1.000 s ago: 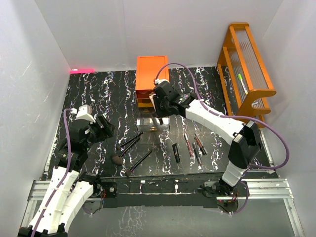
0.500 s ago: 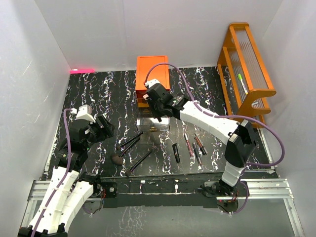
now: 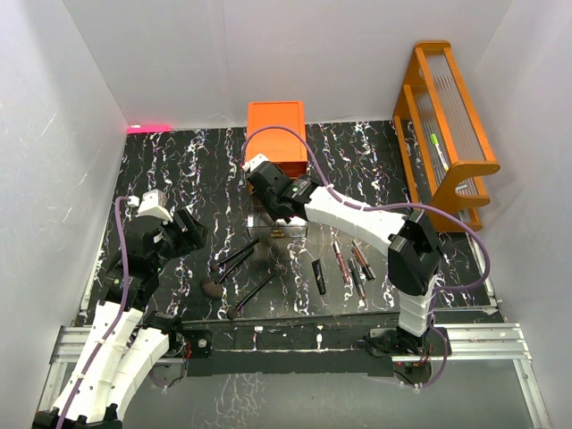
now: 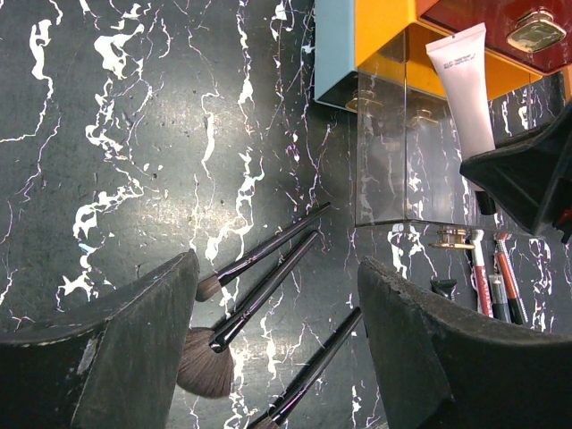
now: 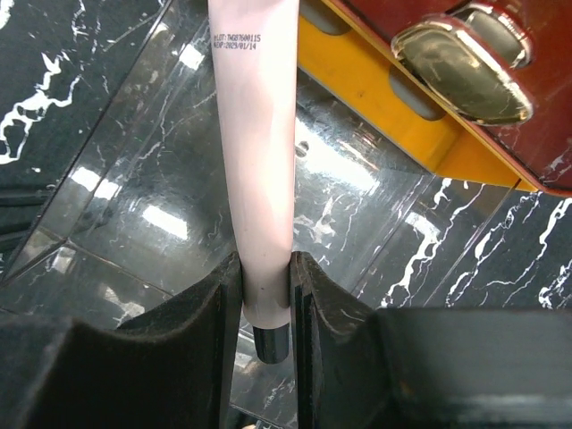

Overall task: Organize the makeup
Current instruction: Place the makeup in the drawer.

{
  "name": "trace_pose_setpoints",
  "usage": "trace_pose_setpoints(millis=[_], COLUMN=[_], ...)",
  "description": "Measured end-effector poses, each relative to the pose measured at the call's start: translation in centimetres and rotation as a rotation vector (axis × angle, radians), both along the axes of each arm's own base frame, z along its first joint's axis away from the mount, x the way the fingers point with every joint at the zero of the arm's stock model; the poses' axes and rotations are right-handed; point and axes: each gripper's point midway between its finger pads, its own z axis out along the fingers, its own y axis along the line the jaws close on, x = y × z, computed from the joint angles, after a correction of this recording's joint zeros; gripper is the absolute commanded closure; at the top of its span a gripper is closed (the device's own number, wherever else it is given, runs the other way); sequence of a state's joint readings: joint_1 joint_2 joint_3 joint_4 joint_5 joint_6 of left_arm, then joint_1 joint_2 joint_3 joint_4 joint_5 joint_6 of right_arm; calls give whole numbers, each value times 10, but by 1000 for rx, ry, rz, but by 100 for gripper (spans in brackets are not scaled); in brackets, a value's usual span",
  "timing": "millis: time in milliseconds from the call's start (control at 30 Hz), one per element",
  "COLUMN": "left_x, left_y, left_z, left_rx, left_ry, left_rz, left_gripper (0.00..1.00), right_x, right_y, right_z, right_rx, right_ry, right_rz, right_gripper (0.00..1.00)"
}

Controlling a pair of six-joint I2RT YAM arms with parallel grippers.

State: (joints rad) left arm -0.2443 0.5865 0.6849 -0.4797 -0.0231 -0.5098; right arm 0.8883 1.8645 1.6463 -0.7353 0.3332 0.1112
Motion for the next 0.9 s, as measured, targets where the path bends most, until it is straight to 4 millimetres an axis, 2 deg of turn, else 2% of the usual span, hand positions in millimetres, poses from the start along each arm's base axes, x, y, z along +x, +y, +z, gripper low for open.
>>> trace_pose_setpoints(millis=[500,567,700,900], left_x=[0,0,0,0], left_y=[0,0,0,0], left_z=[0,0,0,0], left_rx=[0,0,0,1], left_ry=[0,0,0,-1], left_rz=[0,1,2,3], left_gripper=[30,29,29,29], right_x=[12,14,16,21], right_y=[-7,-7,-6,-4], right_z=[-23,-24,-27,-30], right_rx=[-121,-130,-142,-163], right_ry=[-14,-17,-22,-33], right_rz=[-15,-18,-19,-23], right_gripper=[72,69,59,57])
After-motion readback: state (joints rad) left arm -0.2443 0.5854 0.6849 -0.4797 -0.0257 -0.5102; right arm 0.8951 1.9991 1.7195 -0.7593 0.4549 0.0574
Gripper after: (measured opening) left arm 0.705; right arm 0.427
